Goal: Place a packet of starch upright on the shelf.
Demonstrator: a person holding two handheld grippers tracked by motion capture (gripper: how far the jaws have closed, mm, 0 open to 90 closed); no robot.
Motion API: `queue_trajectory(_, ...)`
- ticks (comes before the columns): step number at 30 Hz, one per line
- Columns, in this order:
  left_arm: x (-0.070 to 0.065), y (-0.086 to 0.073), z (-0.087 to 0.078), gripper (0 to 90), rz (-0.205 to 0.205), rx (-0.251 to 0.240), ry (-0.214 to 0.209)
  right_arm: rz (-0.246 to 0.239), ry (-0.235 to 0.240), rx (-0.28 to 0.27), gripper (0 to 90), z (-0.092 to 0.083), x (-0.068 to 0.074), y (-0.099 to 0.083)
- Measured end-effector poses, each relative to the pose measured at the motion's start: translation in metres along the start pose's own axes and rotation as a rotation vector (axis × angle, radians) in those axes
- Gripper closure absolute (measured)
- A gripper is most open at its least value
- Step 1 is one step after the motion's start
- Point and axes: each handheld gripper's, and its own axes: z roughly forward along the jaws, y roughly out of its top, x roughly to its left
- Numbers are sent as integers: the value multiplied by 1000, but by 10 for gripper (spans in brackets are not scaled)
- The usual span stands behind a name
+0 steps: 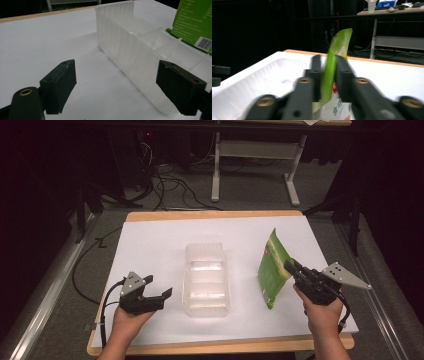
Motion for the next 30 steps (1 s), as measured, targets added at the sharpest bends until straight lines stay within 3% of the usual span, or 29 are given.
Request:
queue_trajectory(5,0,0,0,170,1,-1,0,34,-80,-9,859,-7,-12,0)
queue_trajectory(10,0,0,1,170,1,3,-1,68,-112,-25,831,-13,-25,-1)
queue_trajectory(13,0,0,1,171,1,3,-1,87,-96,-17,784,-11,-25,-3)
queue_trajectory(17,0,0,1,171,1,2,-1,75,-78,3,741,-7,-20,-5)
queue_trajectory(22,0,0,0,171,1,-1,0,41,-95,30,715,-1,-13,-7)
queue_trajectory(30,0,0,0,172,2,0,0,52,-92,73,644,5,-15,-13)
